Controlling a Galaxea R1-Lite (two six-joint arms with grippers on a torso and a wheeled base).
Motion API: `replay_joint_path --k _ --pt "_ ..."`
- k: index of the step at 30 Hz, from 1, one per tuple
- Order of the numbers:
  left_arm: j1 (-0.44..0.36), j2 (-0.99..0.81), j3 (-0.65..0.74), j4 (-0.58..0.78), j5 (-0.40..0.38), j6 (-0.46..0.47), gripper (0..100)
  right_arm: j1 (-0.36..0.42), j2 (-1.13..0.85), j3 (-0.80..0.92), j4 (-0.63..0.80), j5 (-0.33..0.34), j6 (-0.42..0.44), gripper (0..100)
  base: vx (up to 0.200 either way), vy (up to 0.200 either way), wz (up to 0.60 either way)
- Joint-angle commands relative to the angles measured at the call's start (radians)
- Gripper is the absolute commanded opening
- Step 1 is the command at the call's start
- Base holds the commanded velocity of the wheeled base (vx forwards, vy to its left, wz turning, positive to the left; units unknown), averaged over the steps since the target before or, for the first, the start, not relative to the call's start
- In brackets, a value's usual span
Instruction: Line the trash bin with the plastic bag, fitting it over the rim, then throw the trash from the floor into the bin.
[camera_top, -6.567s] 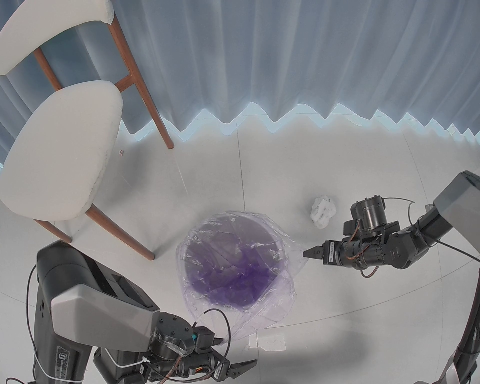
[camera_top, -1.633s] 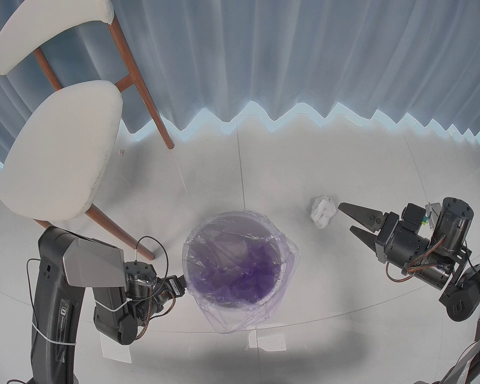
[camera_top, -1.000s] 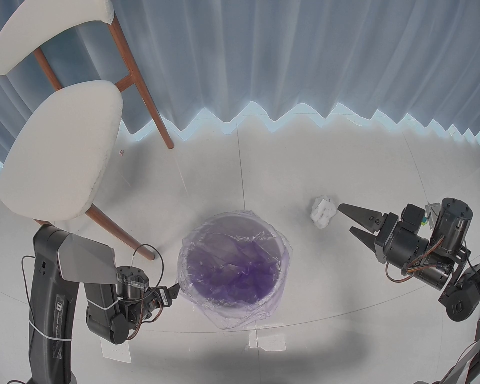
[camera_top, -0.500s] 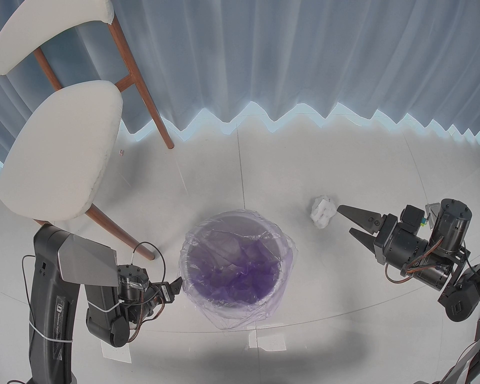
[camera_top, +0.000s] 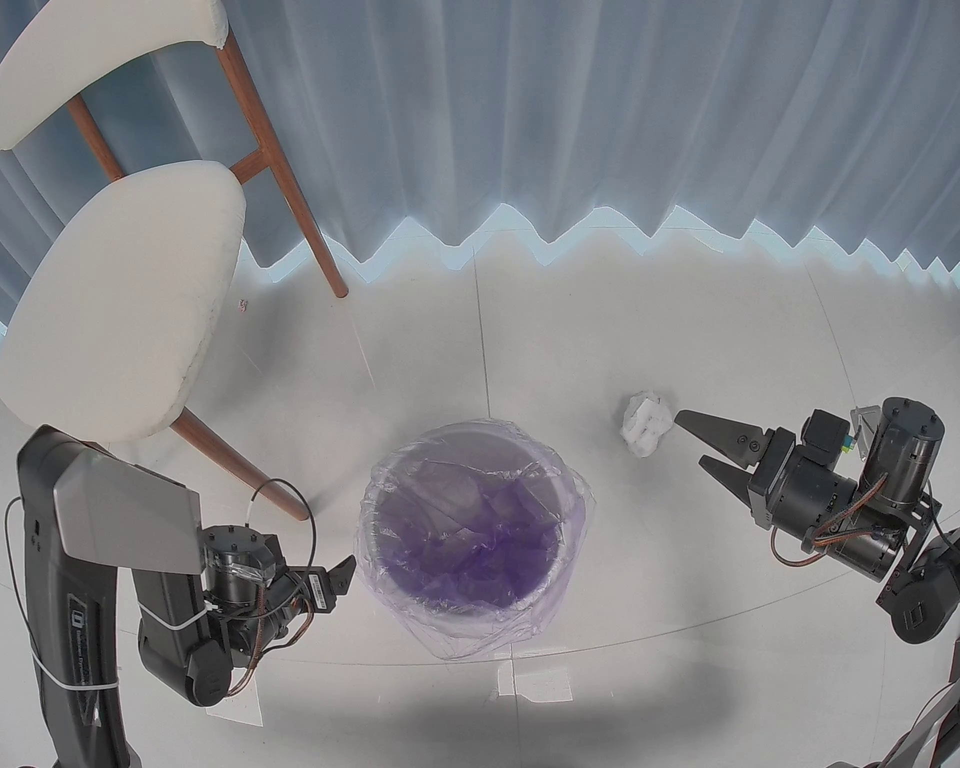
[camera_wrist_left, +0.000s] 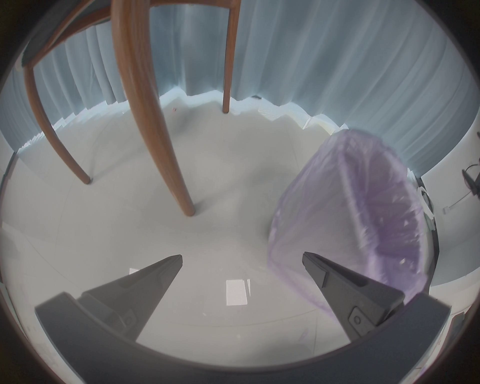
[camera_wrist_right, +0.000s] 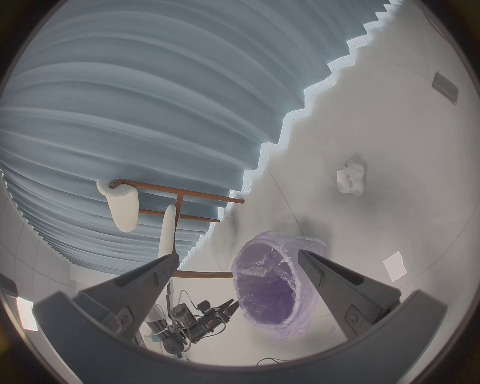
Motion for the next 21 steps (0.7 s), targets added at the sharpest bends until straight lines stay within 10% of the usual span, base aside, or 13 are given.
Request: replay_joint_path --k 1,21 --pt "-0.007 -0.167 0.037 -0.001 -0.002 0.001 100 0.0 -0.007 -0.002 0.0 -0.001 0.0 100 0.0 0.0 0.0" --pt "-0.348 -0.845 -0.032 0.003 -0.032 0.136 100 -0.013 0.04 0.001 0.007 0.001 0.009 100 0.0 0.0 0.0"
